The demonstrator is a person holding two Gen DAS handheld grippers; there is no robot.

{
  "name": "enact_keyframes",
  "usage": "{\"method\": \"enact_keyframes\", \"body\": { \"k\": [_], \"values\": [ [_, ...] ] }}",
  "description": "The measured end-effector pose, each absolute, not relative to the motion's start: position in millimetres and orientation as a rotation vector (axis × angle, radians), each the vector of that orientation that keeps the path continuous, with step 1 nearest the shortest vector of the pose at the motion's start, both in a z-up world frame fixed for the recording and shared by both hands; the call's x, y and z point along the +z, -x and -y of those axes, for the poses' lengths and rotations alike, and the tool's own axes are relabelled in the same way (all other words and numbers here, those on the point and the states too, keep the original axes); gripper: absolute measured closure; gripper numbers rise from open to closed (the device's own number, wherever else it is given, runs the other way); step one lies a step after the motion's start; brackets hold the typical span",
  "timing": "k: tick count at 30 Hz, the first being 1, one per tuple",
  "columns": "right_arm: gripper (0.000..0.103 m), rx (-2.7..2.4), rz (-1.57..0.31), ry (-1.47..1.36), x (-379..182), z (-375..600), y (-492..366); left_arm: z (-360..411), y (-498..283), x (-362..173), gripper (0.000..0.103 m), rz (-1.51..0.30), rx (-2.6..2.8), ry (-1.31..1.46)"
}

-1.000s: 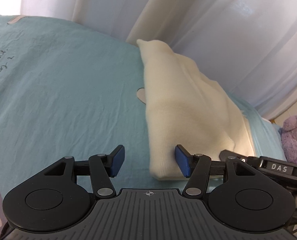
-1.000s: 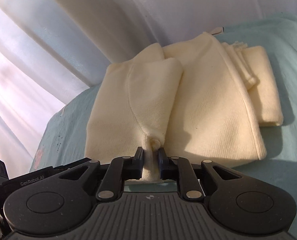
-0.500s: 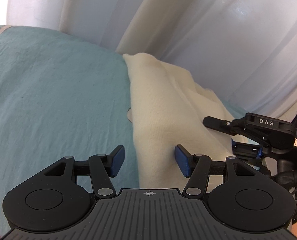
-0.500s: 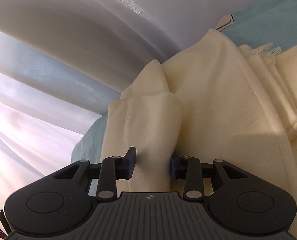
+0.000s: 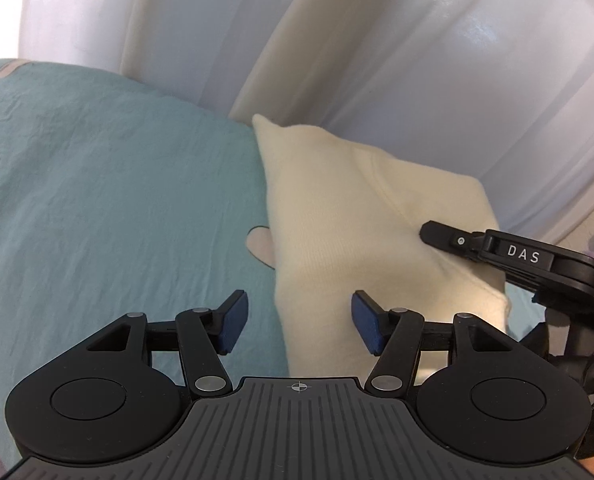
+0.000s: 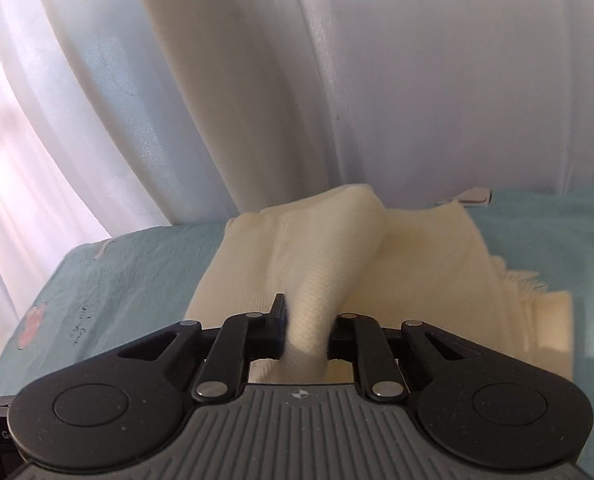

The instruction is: Fold small clothes

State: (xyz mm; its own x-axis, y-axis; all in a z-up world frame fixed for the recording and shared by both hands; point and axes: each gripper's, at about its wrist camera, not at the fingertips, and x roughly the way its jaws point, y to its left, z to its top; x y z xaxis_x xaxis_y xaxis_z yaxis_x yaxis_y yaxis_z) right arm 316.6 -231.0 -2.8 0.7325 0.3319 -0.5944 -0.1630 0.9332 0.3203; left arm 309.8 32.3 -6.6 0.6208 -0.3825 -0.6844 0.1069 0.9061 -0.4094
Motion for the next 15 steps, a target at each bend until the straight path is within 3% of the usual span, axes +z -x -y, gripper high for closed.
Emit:
{"method": "enact_keyframes", "body": {
  "k": [15],
  "values": [
    [0.091, 0.031, -0.693, -0.086, -20.8, 259.7, -313.5, 19.0, -285.7, -13.0, 0.04, -0.902, -0.384, 0.177]
  ]
}}
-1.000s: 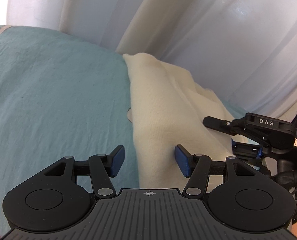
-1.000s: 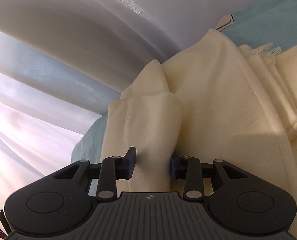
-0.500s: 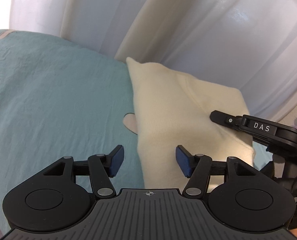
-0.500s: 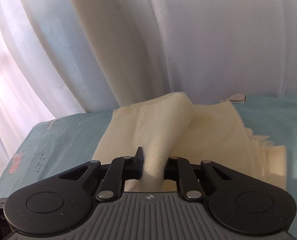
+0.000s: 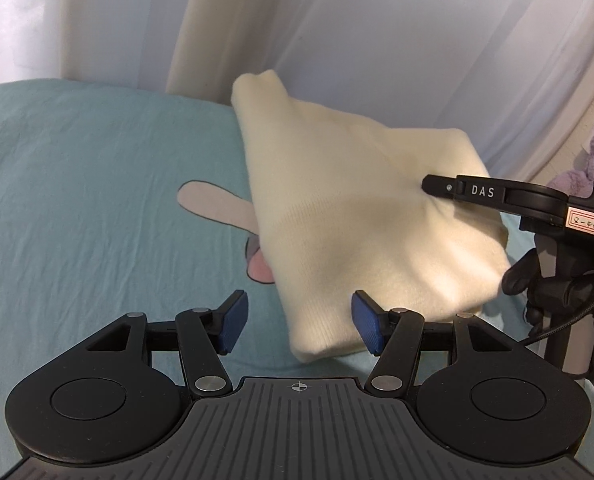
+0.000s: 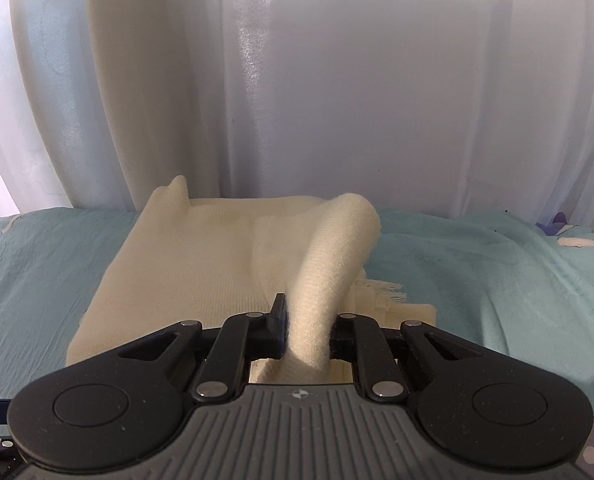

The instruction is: Fold small clothes

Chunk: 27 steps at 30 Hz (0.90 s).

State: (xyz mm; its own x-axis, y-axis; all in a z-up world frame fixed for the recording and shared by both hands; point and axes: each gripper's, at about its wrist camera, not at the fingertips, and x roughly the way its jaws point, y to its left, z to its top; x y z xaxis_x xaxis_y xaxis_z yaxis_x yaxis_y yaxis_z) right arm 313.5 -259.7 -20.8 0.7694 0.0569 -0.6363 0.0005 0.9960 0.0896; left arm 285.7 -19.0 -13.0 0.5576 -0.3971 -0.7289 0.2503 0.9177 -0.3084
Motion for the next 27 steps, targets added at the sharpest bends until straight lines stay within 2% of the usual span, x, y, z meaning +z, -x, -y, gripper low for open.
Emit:
{"method": "enact_keyframes", "body": {
  "k": [2, 5, 8, 11, 17, 20, 22, 25, 27],
  "values": [
    [0.09, 0.018, -0.716, -0.117, -28.5, 262.1, -317.0, 20.8, -284.9, -15.7, 0.039, -0.906, -0.39, 0.165],
    [0.084, 0.015, -0.744, -0.195, -38.9, 275.4, -319.4, 24.5, -283.6, -19.0, 0.039, -0.915, -0.392, 0.144],
    [0.075, 0.013, -0.711, -0.342, -30.0, 300.8, -295.9, 25.0, -278.8, -21.3, 0.037, -0.913, -0.394, 0.132],
    [0.061, 0.053, -0.698, -0.496, -28.9, 327.2, -258.1, 28.5, -274.6, -25.5, 0.037, -0.922, -0.404, 0.115],
    [0.058, 0.138, -0.775, -0.693, -55.3, 341.4, -218.3, 41.1, -277.5, -32.7, 0.037, -0.945, -0.388, 0.098],
    [0.059, 0.17, -0.786, -0.76, -66.2, 339.8, -218.3, 49.3, -279.2, -33.8, 0.036, -0.94, -0.376, 0.078],
    [0.073, 0.176, -0.772, -0.779, -67.4, 334.8, -218.6, 54.9, -279.4, -33.5, 0.036, -0.94, -0.371, 0.061],
    [0.087, 0.172, -0.775, -0.795, -73.0, 333.2, -222.4, 60.5, -282.2, -33.5, 0.035, -0.944, -0.359, 0.058],
    [0.091, 0.162, -0.805, -0.844, -81.6, 335.1, -226.4, 63.0, -282.8, -32.4, 0.035, -0.948, -0.355, 0.063]
  ]
}}
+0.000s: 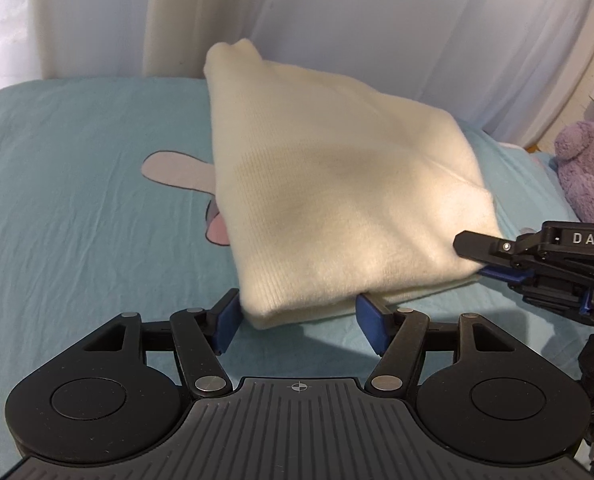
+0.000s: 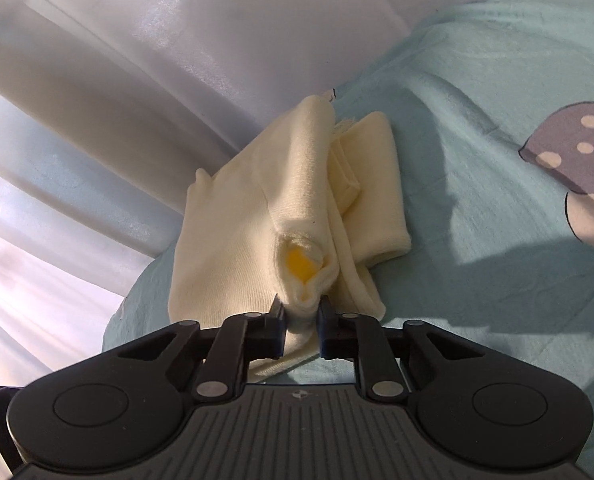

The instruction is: Fold small clothes

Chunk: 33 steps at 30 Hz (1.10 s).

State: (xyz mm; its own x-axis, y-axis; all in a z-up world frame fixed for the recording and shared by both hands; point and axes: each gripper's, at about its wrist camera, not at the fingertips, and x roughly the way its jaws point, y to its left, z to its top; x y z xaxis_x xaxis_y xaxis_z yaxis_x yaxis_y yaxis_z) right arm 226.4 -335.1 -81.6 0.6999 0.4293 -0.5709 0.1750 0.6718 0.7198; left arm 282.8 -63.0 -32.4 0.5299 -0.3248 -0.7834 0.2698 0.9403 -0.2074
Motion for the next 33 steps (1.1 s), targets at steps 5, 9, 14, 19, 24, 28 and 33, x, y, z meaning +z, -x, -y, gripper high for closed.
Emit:
{"method": "enact_keyframes", "body": {
  "k": [5, 9, 14, 19, 24, 28, 33],
  "values": [
    [0.092, 0.421, -0.713, -1.487, -121.0, 366.9, -221.9, 62.9, -282.7, -29.5, 0.035, -0.949, -0.32, 0.08],
    [0.093, 0.29, -0.79, -1.324, -122.0, 374.7, -220.8, 58.4, -287.0, -26.7, 0.035, -0.946, -0.279, 0.118],
    [0.093, 0.277, -0.816, -1.207, -112.6, 368.7, -221.6, 55.0, -289.9, -24.4, 0.041, -0.936, -0.238, 0.135],
    [0.093, 0.325, -0.796, -1.184, -109.1, 372.9, -223.0, 39.9, -287.5, -14.0, 0.04, -0.89, -0.221, 0.166],
    [0.092, 0.272, -0.879, -0.963, -108.0, 372.0, -227.2, 25.6, -294.6, -20.4, 0.038, -0.964, -0.239, 0.194],
    [0.083, 0.257, -0.9, -0.817, -93.8, 382.5, -228.5, 6.0, -294.1, -19.3, 0.033, -0.984, -0.285, 0.211],
    [0.065, 0.17, -0.839, -0.816, -75.9, 424.1, -230.8, -21.2, -296.3, -10.0, 0.027, -0.972, -0.327, 0.249]
  ]
}}
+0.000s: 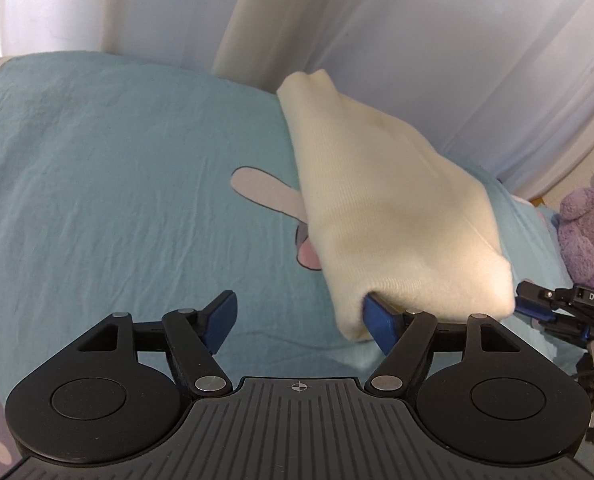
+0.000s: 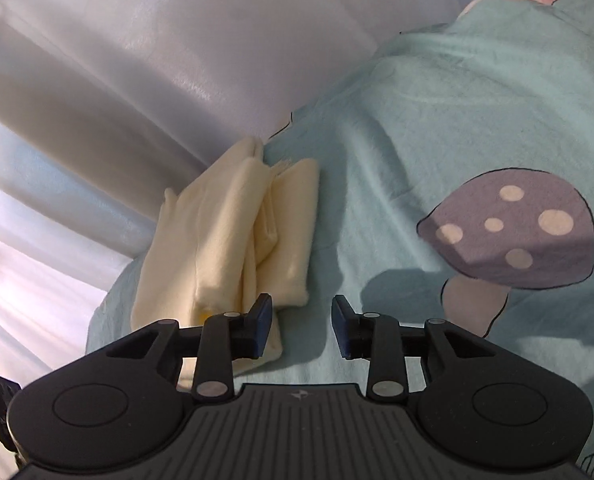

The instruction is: Fold small clothes

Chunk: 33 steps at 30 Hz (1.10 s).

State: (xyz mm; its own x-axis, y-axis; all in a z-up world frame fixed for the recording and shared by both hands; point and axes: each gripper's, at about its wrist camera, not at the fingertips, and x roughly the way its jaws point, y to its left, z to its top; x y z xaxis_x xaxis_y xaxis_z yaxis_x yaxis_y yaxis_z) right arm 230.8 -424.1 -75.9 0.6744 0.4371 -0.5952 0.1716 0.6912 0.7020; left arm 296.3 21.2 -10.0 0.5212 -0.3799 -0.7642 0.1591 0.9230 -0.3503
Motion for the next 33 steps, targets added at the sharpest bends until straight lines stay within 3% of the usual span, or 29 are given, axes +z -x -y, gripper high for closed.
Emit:
{"method": "enact_keyframes", "body": {
  "k": [1, 3, 12, 15, 21, 29, 33],
  "values": [
    [0.051, 0.185, -0.84, -0.857, -76.7, 430.6, -234.9, -25.5, -298.5, -9.0, 0.027, -0.97, -0.335, 0.278],
    [0.041, 0.25, -0.822, -0.947, -81.9, 440.3, -246.8, -35.7, -306.9, -4.6, 0.027, -0.945, -0.32, 0.352],
    [0.041, 0.325, -0.886, -1.029, -104.8, 428.7, -324.6, -24.7, -382.3, -27.3, 0.029, -0.983, -0.432, 0.556],
    [0.043, 0.365, -0.889, -1.047, -108.6, 421.6, -336.9, -20.3, -401.8, -44.7, 0.038, -1.026, -0.457, 0.64],
    [0.063, 0.427, -0.909, -1.083, -120.0, 404.0, -355.1, -10.2, -416.6, -61.3, 0.044, -1.073, -0.495, 0.705],
    [0.071, 0.407, -0.906, -1.006, -108.5, 379.5, -357.6, -1.2, -410.0, -51.2, 0.065, -1.05, -0.476, 0.644],
    [0.073, 0.458, -0.876, -0.936, -78.7, 363.2, -342.6, 2.7, -393.8, -20.1, 0.067, -0.995, -0.501, 0.614]
  ]
}}
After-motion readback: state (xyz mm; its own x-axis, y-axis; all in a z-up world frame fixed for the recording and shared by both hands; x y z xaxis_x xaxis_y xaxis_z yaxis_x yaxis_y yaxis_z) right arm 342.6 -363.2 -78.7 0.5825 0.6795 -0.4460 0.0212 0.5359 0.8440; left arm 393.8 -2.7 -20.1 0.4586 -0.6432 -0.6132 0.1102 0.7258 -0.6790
